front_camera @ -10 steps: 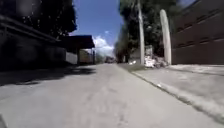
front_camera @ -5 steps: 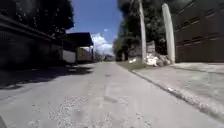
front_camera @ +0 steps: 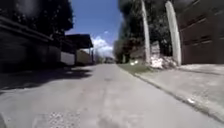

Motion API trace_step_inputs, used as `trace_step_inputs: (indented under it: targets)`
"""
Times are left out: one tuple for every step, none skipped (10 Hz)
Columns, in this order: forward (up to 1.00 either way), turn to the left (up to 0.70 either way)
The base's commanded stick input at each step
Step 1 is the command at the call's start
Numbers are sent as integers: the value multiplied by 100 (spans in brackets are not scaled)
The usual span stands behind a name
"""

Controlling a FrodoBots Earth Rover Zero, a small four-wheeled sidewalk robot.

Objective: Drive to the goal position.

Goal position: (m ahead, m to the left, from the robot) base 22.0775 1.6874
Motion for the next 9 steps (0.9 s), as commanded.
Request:
trace_step_inputs:
  targets:
    - [100, 0]
    - [100, 0]
    - [100, 0]
    - [100, 0]
    - [100, 0]
    - [100, 0]
    - [100, 0]
    - [100, 0]
    - [100, 0]
